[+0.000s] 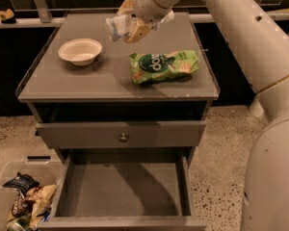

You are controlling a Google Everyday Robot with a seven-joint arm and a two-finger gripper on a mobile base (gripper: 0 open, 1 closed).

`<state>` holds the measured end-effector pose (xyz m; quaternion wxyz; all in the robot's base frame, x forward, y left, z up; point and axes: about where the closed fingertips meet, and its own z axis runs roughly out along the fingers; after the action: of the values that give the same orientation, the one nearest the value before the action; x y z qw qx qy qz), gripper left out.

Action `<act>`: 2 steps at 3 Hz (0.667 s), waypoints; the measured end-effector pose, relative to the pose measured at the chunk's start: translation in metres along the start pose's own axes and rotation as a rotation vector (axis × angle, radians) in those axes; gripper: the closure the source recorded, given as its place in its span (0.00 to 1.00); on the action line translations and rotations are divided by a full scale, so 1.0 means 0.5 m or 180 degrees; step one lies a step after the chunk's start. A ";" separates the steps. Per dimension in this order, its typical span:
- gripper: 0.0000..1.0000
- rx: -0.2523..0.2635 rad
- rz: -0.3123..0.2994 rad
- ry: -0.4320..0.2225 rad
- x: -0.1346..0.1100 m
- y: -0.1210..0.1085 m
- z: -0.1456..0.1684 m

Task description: Pick blue plastic bottle from middle drawer and place on counter

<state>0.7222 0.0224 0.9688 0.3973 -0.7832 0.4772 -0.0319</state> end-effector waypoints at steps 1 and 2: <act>1.00 -0.0003 0.0015 0.0015 0.007 0.005 -0.005; 1.00 -0.0044 0.0093 -0.0055 0.035 0.001 0.027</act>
Offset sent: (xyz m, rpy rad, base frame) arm 0.0453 -0.0124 -0.0307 0.0523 0.0756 -0.0078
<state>0.7370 0.0169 0.9534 0.3964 -0.7792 0.4853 -0.0160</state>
